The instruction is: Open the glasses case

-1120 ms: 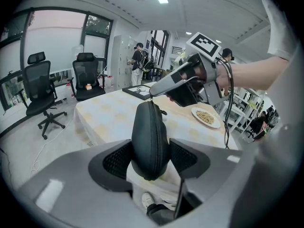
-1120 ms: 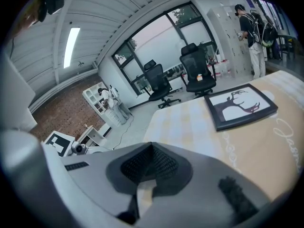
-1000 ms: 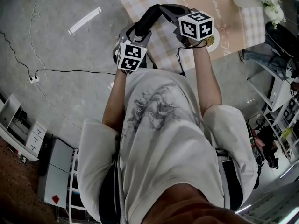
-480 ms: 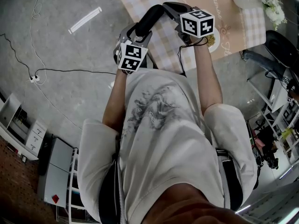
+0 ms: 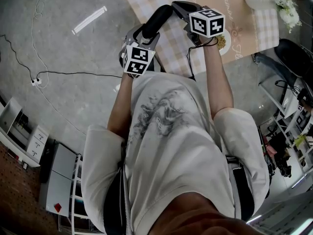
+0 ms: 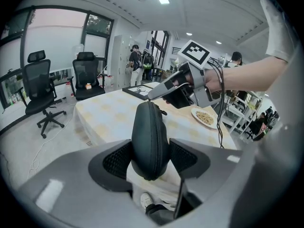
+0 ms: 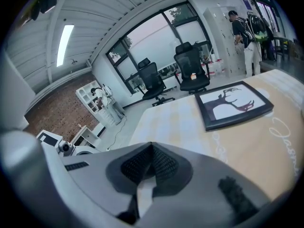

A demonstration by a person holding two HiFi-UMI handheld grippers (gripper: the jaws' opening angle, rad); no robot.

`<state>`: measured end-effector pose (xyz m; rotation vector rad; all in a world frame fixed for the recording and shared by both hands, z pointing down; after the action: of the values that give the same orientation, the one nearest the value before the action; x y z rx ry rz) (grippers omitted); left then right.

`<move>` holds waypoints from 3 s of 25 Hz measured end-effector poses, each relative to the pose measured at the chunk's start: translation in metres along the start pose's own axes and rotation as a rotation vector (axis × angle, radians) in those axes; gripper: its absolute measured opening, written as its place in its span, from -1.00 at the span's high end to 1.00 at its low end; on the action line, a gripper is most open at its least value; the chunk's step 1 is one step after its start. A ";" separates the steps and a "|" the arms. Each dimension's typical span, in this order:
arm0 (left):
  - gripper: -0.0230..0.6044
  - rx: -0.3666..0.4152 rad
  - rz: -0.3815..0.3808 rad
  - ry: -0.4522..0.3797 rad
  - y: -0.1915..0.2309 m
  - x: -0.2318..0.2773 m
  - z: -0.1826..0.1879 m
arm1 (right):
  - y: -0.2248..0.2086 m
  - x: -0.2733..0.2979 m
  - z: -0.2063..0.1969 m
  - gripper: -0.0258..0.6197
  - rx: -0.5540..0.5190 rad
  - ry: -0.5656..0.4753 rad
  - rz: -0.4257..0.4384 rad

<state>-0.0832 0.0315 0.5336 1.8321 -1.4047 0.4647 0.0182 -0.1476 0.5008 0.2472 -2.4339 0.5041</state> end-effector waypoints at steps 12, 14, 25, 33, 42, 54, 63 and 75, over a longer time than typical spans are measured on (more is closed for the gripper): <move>0.09 -0.009 -0.008 0.002 0.002 0.000 0.000 | -0.006 0.006 -0.003 0.87 0.001 0.019 -0.006; 0.09 -0.010 -0.009 0.002 0.001 0.000 0.000 | -0.006 0.008 -0.003 0.87 0.000 0.025 -0.008; 0.09 -0.018 -0.016 0.000 0.002 0.000 0.001 | -0.009 0.013 -0.008 0.87 0.010 0.041 -0.012; 0.09 -0.018 -0.015 0.002 0.003 0.001 -0.001 | -0.008 0.012 -0.010 0.86 -0.009 0.027 -0.046; 0.08 -0.036 -0.012 -0.013 0.000 -0.001 0.000 | 0.010 -0.007 -0.011 0.61 0.025 -0.022 -0.084; 0.07 -0.069 -0.004 -0.033 -0.005 -0.002 0.000 | 0.057 -0.014 -0.025 0.45 0.054 -0.018 -0.088; 0.06 -0.095 0.031 -0.045 -0.012 -0.001 -0.004 | 0.068 -0.014 -0.030 0.28 0.124 0.008 -0.122; 0.05 -0.073 0.041 -0.024 -0.014 -0.001 -0.004 | 0.072 -0.013 -0.031 0.26 0.125 0.029 -0.160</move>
<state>-0.0695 0.0364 0.5303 1.7588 -1.4592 0.4084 0.0243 -0.0686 0.4937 0.4795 -2.3338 0.5841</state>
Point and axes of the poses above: the fingertips, and each gripper's own axes: x forward along the fingers, y to its left, z out of its top, the point moved 8 cm from there along -x, backward along the fingers, and after that the axes turned 13 degrees about -x, right-handed, at the moved point
